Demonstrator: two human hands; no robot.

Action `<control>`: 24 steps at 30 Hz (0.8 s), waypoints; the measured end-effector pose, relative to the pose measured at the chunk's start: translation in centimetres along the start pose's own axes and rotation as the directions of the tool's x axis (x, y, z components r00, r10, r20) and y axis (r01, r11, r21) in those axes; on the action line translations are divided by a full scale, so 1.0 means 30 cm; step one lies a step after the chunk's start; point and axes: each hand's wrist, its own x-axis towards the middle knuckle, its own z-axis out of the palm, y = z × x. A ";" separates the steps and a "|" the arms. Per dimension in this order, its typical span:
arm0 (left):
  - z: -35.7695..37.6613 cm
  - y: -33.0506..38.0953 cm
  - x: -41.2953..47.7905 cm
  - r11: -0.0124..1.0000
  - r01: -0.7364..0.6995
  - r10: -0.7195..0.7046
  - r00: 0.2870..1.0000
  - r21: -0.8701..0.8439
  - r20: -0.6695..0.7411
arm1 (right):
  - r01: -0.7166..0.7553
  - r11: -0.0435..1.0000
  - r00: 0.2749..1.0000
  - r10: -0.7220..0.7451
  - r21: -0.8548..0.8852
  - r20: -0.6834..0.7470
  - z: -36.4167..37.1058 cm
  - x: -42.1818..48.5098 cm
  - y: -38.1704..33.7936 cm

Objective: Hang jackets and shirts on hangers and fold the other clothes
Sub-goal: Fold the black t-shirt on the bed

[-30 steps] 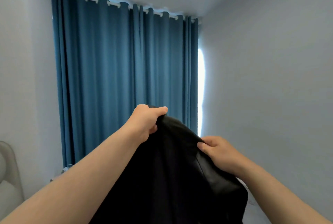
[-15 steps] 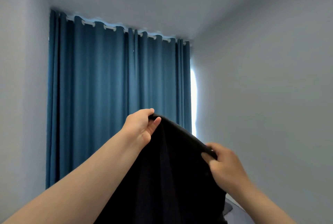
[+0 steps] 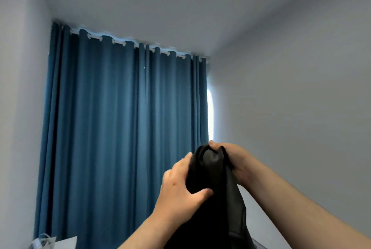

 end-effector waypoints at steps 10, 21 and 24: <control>0.083 0.038 0.143 0.864 0.270 -0.277 0.960 -0.424 0.046 | 0.190 0.972 0.979 -0.197 0.136 0.042 -0.050 -0.083 0.003; 0.067 0.060 0.285 0.864 0.359 -0.447 0.870 -0.353 -0.209 | 0.227 0.356 0.765 -0.641 -0.906 -0.061 -0.054 -0.196 0.454; 0.054 0.057 0.296 0.860 0.306 -0.413 0.888 -0.409 -0.204 | 0.160 0.539 0.810 -0.550 -0.827 -0.202 -0.129 -0.202 0.441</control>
